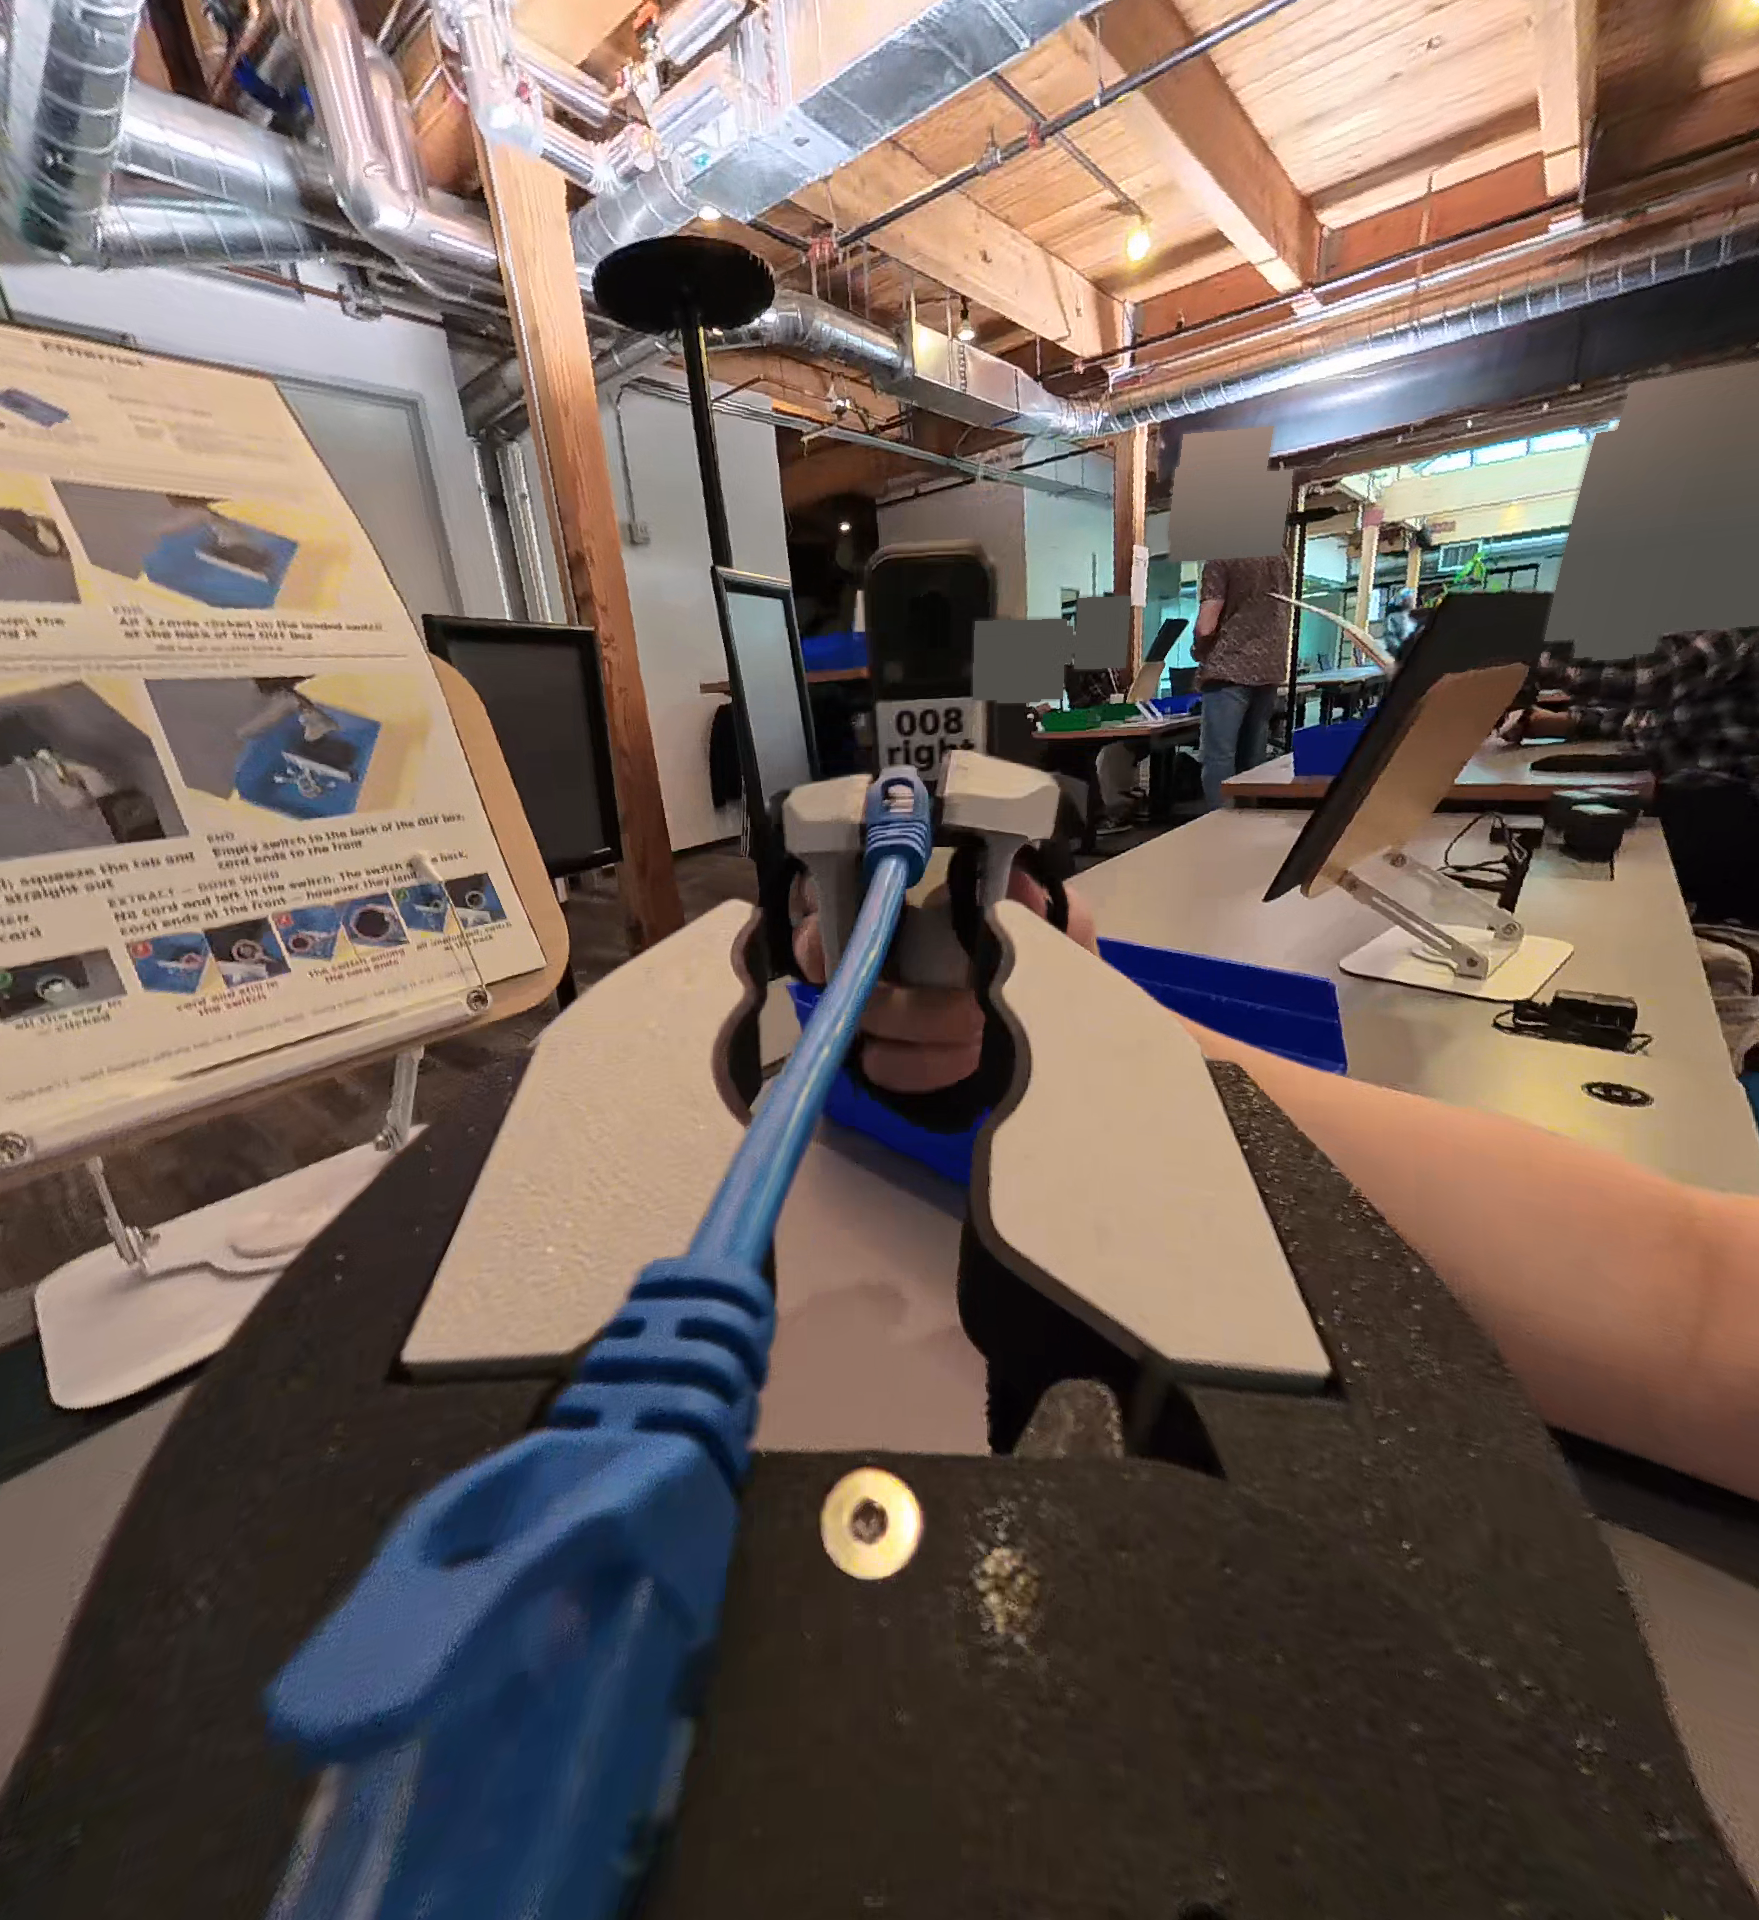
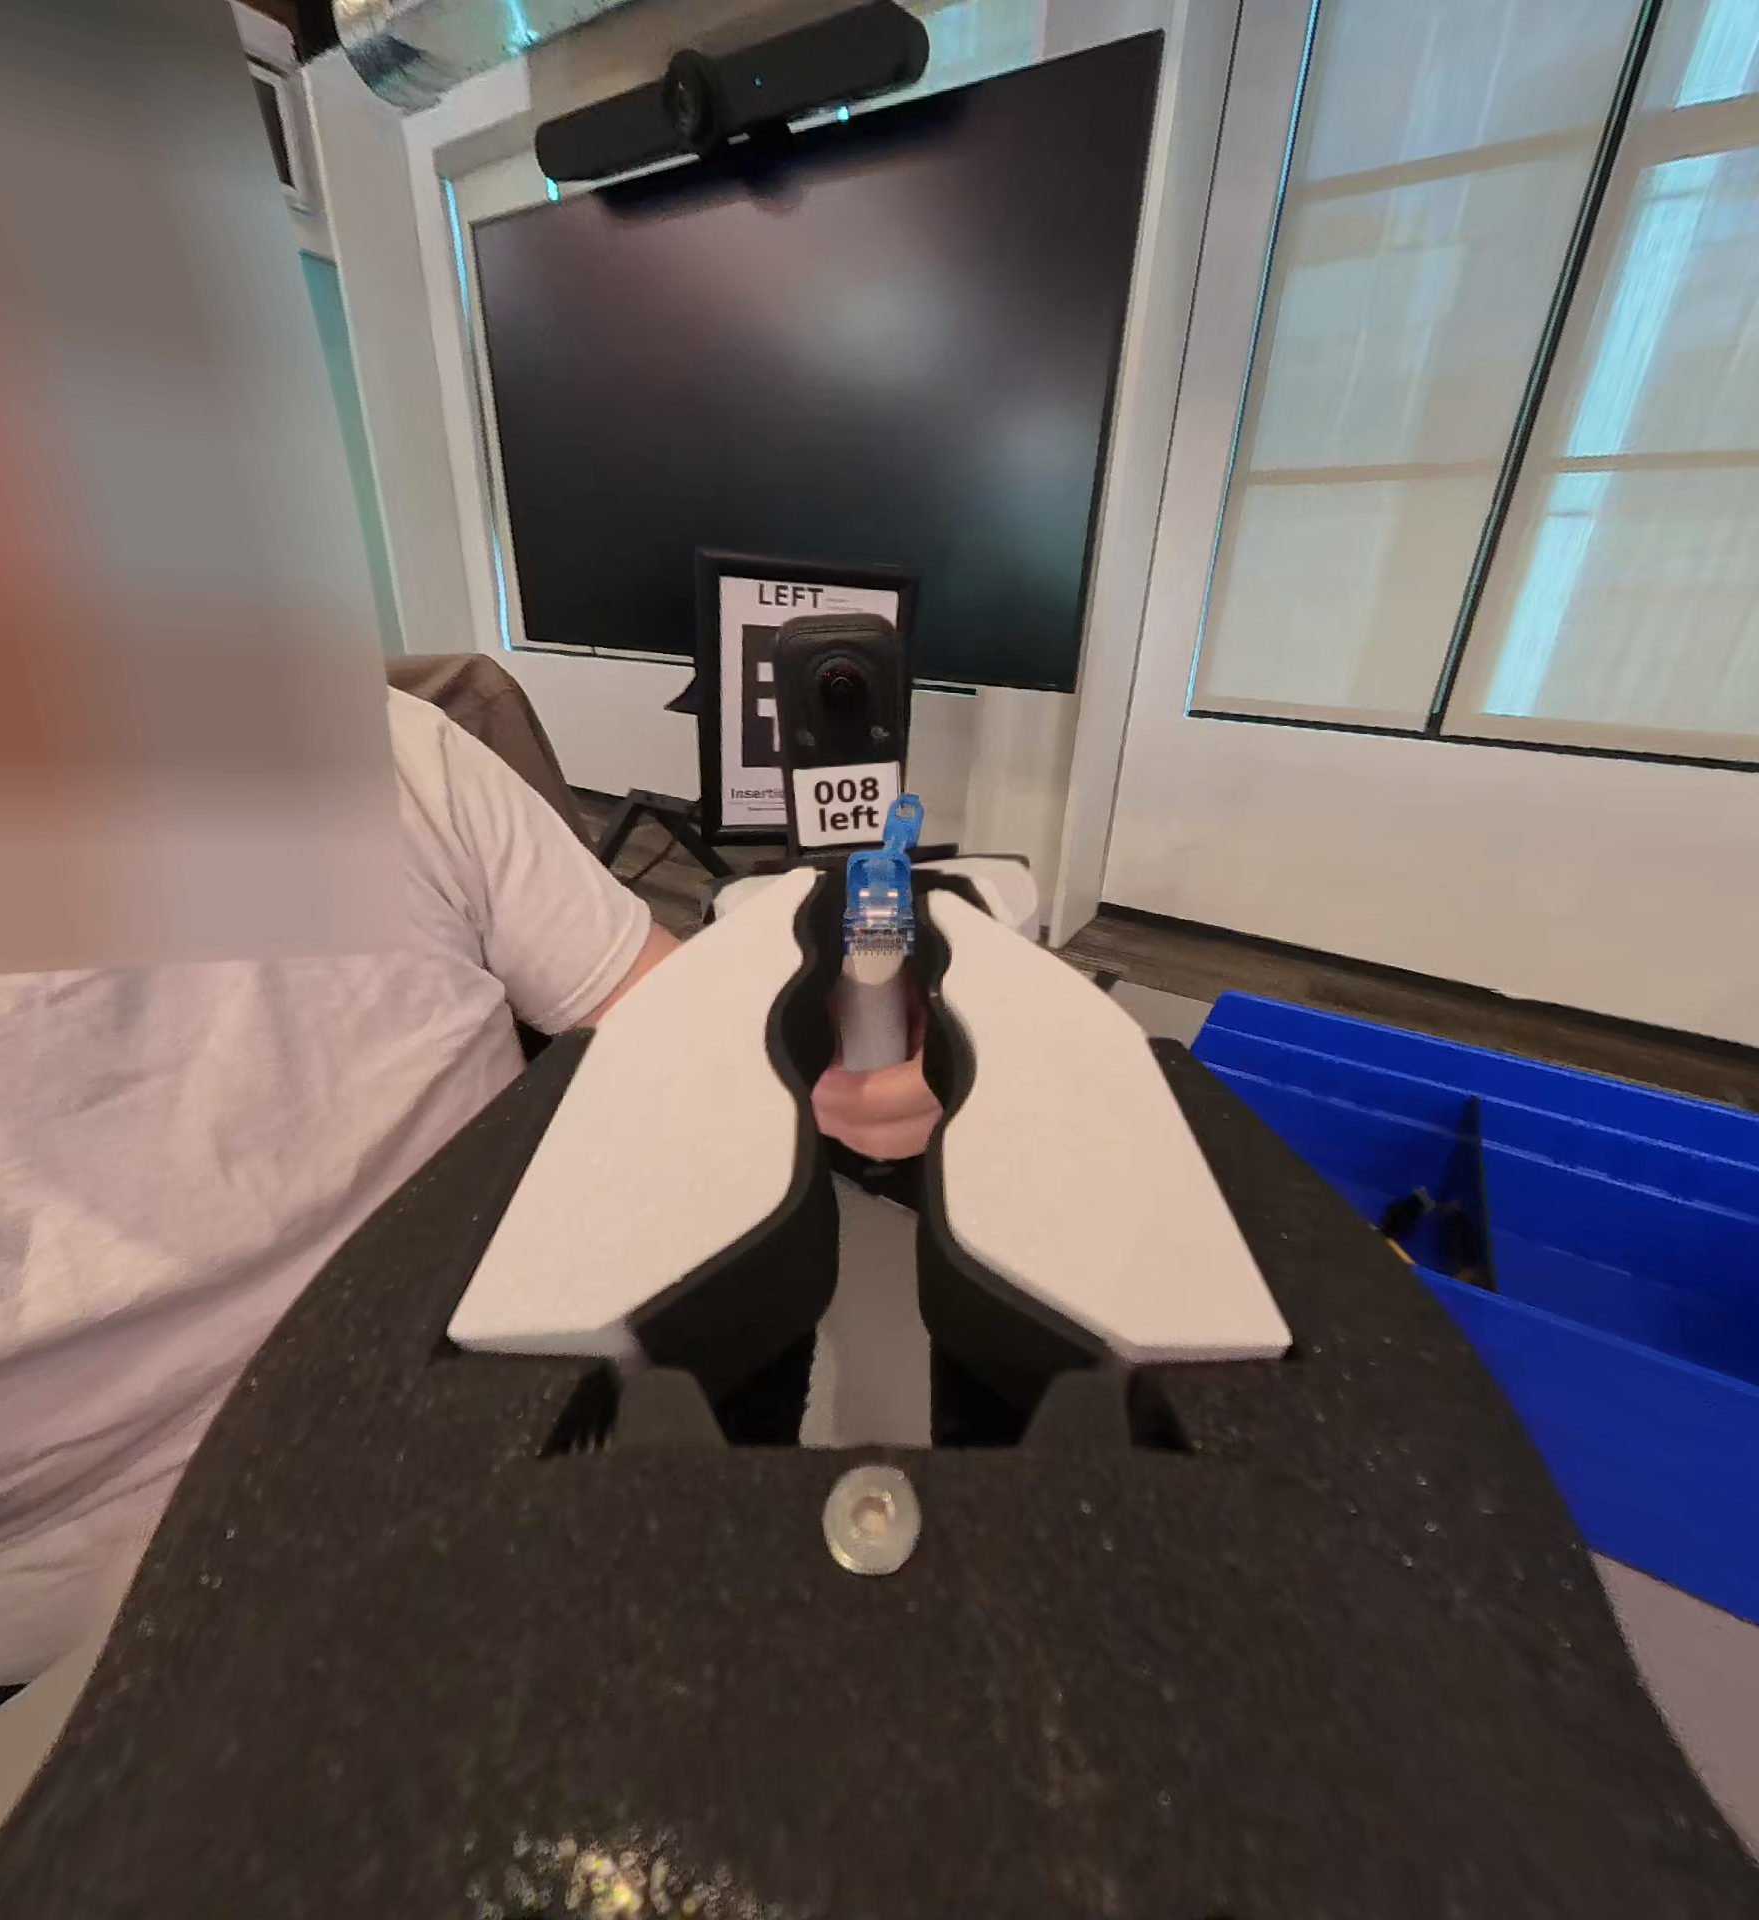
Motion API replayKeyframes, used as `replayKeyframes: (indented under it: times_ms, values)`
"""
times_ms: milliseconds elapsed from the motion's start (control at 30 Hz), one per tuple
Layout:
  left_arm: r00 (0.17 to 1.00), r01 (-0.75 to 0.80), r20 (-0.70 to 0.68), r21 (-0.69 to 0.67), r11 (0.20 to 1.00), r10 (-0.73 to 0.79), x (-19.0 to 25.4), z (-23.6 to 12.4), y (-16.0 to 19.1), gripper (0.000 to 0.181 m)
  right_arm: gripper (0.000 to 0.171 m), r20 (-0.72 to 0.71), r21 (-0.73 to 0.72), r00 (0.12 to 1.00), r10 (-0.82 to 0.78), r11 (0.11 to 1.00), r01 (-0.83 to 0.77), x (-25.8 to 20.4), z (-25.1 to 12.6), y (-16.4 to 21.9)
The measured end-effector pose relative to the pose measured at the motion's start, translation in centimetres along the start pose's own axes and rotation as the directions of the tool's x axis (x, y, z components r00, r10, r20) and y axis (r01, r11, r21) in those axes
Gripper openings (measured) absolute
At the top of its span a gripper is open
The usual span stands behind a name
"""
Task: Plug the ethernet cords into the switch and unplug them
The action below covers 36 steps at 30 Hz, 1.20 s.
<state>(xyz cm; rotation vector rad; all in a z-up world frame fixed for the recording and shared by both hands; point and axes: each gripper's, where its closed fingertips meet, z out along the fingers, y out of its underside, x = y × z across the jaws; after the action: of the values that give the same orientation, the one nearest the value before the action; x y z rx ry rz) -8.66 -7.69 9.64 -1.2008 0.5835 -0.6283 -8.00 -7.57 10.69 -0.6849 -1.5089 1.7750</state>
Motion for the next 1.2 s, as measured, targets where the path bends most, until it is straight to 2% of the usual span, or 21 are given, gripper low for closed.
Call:
replayKeyframes:
  times_ms: [367,500,633,700,767,867,1067,1200]
  values:
    - [0.998,-0.062,-0.025,-0.144,0.988,0.059,0.3,1.1,1.4,0.031,0.012,0.027,-0.123,0.999,0.043,0.992,-0.039,0.0,-0.4,2.6]
    - [0.996,-0.058,-0.075,-0.196,0.979,0.044,1.0,1.3,2.3,0.024,0.012,0.047,-0.146,0.998,0.032,0.989,-0.024,-0.3,-0.9,3.3]
    - [0.995,-0.027,-0.103,-0.193,0.981,0.007,1.3,1.1,2.2,0.022,0.012,0.057,-0.168,0.997,0.05,0.985,-0.04,-0.7,-0.8,3.4]
    - [0.994,-0.038,-0.106,-0.195,0.98,0.017,1.3,0.8,2.3,0.021,0.012,0.047,-0.198,0.998,0.044,0.98,-0.034,-0.7,-0.7,3.6]
    - [0.993,-0.052,-0.111,-0.186,0.981,0.031,1.4,0.5,2.2,0.011,0.011,0.03,-0.225,0.999,0.034,0.974,-0.026,-0.7,-0.6,3.7]
    - [0.993,-0.075,-0.102,-0.183,0.98,0.057,1.3,0.2,2.2,0.011,0.012,-0.002,-0.265,1.0,-0.005,0.964,0.005,-0.5,-0.5,3.9]
    - [0.994,-0.06,-0.104,-0.162,0.985,0.043,1.4,-0.3,1.5,0.011,0.02,-0.023,-0.252,1.0,0.013,0.968,-0.019,-0.2,-0.6,3.7]
    - [0.995,-0.067,-0.086,-0.158,0.985,0.054,1.1,-0.6,1.4,0.011,0.016,-0.017,-0.213,1.0,0.026,0.977,-0.029,-0.2,-0.4,3.1]
